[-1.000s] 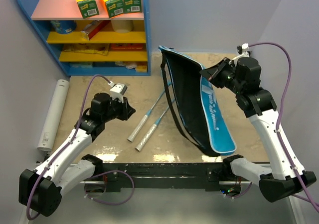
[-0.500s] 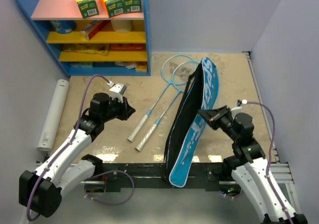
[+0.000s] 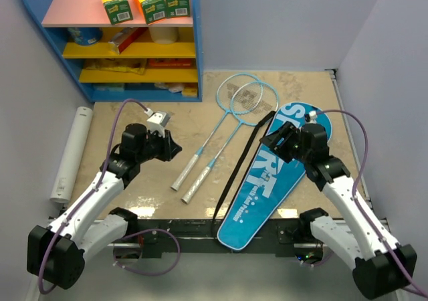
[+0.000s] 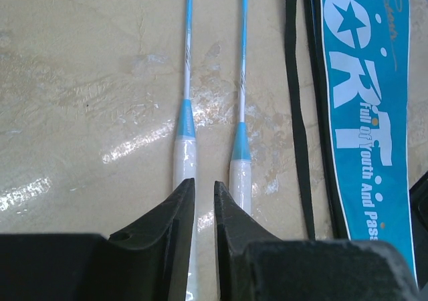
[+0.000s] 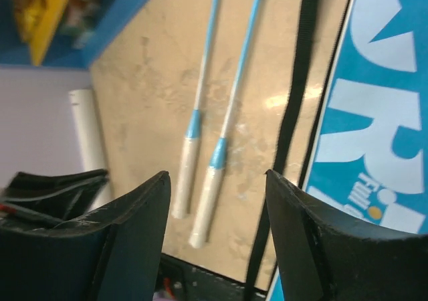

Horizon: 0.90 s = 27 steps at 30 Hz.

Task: Pack up the badminton gear

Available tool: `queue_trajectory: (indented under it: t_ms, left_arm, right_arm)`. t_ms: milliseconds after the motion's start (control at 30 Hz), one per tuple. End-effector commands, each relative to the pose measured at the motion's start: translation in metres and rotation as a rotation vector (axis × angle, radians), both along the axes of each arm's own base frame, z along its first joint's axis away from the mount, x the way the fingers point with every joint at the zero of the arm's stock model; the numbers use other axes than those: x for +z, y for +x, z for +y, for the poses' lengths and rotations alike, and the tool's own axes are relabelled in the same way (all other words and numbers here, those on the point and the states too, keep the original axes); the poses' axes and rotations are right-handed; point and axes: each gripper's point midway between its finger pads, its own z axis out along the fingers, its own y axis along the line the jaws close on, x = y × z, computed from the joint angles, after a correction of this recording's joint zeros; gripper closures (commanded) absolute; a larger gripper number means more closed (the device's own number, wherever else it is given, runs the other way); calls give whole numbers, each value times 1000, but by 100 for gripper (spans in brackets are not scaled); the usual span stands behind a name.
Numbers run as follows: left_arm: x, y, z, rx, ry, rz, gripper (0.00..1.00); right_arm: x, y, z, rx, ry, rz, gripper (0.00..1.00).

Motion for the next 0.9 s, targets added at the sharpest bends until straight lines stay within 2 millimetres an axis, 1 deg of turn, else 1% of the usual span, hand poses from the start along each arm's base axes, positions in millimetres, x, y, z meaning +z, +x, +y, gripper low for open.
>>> queue_trajectory:
  t_ms: [0, 33, 100, 133, 200, 233, 267, 300, 333, 367, 433, 467, 533, 567, 600, 633, 700, 800, 833, 867]
  left_arm:
    - [13, 7, -3, -14, -23, -47, 77]
    - [13, 7, -3, -15, -23, -45, 77]
    - [12, 7, -3, -15, -24, -43, 77]
    - [13, 7, -3, -15, -25, -45, 77]
    - [13, 7, -3, -14, -26, -44, 77]
    - [13, 7, -3, -17, -28, -43, 77]
    - [13, 7, -4, -18, -28, -43, 77]
    - [13, 7, -4, -20, -31, -42, 77]
    - [13, 6, -5, -24, -33, -41, 77]
    - [13, 5, -5, -26, -35, -40, 77]
    - [15, 5, -6, -33, -41, -43, 77]
    - [16, 4, -7, -36, -48, -44, 77]
    - [18, 2, -8, -45, -58, -49, 76]
    - [18, 2, -9, -47, -60, -48, 76]
    - [18, 1, -10, -51, -65, -45, 76]
    - [19, 0, -11, -59, -73, -47, 76]
    - [18, -2, -13, -69, -83, -39, 76]
    - [19, -4, -15, -78, -96, -36, 76]
    - [20, -4, -16, -83, -103, -36, 76]
    - [21, -4, -16, -84, -104, -37, 76]
  right_arm:
    - [-17, 19, -6, 59, -192, 12, 37]
    - [-30, 25, -3, 85, -238, 50, 37]
    - [-42, 31, -3, 83, -307, 76, 38]
    - [-51, 33, 6, 123, -345, 99, 38]
    - [-62, 35, 11, 135, -412, 127, 38]
    - [-59, 39, 18, 148, -458, 112, 38]
    - [-77, 37, 19, 165, -510, 174, 38]
    - [-82, 36, 21, 177, -540, 192, 38]
    - [-81, 39, 23, 178, -584, 190, 38]
    - [-96, 35, 21, 188, -634, 241, 38]
    - [-102, 34, 19, 174, -691, 262, 38]
    - [-110, 32, 12, 162, -730, 291, 38]
    - [-117, 30, 8, 150, -760, 319, 38]
    - [-120, 28, 3, 137, -789, 335, 38]
    - [-126, 26, 1, 137, -812, 357, 37]
    - [-128, 24, 2, 138, -829, 362, 37]
    - [-137, 19, -3, 127, -879, 403, 37]
    - [-146, 14, 2, 136, -894, 428, 37]
    - [-154, 11, 5, 142, -902, 445, 37]
    - [-156, 12, 9, 145, -896, 441, 37]
